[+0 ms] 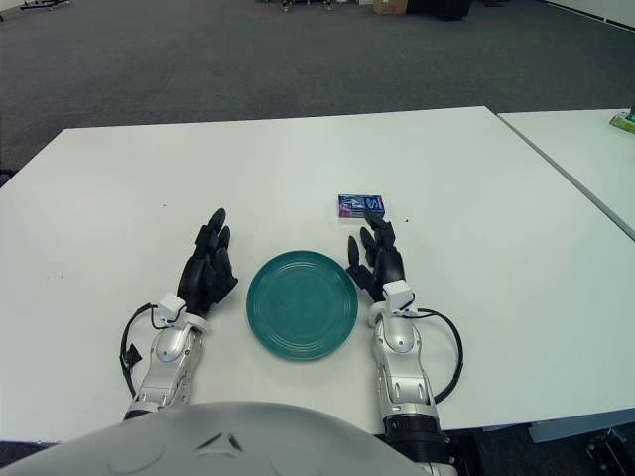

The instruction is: Put the gum into the plate.

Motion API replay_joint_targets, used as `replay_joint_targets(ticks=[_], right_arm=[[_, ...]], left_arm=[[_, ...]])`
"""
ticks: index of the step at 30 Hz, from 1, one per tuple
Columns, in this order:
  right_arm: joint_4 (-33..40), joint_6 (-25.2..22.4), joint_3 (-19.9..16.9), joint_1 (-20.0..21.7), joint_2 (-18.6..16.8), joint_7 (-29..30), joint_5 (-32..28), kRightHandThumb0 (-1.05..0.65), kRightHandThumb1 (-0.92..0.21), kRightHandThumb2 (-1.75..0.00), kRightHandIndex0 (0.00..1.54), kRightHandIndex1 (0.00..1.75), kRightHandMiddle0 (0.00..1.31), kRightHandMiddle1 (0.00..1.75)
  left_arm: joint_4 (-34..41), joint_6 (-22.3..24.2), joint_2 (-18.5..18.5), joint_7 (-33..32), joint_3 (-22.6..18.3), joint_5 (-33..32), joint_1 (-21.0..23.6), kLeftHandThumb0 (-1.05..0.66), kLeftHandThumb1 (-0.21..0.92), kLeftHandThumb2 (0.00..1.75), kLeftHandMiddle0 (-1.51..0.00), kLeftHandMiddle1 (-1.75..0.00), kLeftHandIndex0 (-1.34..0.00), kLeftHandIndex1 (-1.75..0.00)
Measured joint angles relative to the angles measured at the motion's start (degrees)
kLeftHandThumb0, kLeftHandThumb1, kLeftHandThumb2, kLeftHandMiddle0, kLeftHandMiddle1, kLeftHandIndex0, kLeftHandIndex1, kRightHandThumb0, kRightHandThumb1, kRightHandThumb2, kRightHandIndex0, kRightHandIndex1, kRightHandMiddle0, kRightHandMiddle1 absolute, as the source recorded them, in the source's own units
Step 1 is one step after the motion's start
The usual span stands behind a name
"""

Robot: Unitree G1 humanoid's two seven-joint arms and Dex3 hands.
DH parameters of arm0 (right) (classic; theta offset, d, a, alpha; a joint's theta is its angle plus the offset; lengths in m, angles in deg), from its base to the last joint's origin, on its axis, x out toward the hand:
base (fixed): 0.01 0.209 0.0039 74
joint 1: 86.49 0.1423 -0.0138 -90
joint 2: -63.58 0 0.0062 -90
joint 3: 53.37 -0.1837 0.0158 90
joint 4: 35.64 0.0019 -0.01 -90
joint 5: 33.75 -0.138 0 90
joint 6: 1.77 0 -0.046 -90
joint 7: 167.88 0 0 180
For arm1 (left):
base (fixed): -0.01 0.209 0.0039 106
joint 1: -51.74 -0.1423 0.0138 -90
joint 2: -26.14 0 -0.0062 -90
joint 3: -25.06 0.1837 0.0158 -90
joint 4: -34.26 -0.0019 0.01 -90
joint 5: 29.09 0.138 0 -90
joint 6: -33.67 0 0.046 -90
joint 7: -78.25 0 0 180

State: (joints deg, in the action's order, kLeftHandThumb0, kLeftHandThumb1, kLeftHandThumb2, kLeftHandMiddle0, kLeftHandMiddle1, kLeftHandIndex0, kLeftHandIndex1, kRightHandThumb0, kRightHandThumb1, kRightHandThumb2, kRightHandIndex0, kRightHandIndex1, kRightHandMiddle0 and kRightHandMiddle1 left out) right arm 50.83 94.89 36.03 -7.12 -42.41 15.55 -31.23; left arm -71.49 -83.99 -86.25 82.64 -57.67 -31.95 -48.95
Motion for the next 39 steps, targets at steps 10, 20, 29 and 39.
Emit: replay_joint_targets(ticks=[10, 20, 29, 39], right_arm=[[-0.35, -7.51, -2.63, 13.07, 10.69, 3.21, 10.02, -0.7, -0.92, -0.66, 0.32, 0.03, 0.0, 0.61], [-13.03, -0.6, 4.57, 29.01, 23.2, 13.33, 30.46, -0.74, -0.92, -0.58, 0.31, 0.01, 0.0, 0.56], [-33.95, -1.46, 13.61, 41.46, 23.95, 14.79, 38.74, -0.75, -0.92, -0.48, 0.27, 0.0, 0.0, 0.58], [-54.35, -1.7, 22.94, 50.74, 21.53, 18.04, 43.58, -0.71, -0.92, -0.41, 0.31, 0.02, 0.0, 0.57]], left_arm=[[-0.33, -0.12, 0.04, -0.8, 0.22, 1.2, 0.56, -0.9, 0.92, 0.94, -0.12, 0.0, 0.0, -0.32], [-0.41, -0.18, 0.13, -1.86, 0.61, 2.56, 1.24, -0.89, 0.92, 0.96, -0.12, 0.0, 0.0, -0.36], [0.2, -0.36, 0.14, -1.97, 1.15, 2.63, 1.12, -0.89, 0.92, 0.95, -0.12, 0.0, 0.0, -0.38], [0.76, -0.37, 0.01, -3.23, 1.83, 2.77, 0.33, -0.93, 0.92, 0.93, -0.09, 0.0, 0.0, -0.33]])
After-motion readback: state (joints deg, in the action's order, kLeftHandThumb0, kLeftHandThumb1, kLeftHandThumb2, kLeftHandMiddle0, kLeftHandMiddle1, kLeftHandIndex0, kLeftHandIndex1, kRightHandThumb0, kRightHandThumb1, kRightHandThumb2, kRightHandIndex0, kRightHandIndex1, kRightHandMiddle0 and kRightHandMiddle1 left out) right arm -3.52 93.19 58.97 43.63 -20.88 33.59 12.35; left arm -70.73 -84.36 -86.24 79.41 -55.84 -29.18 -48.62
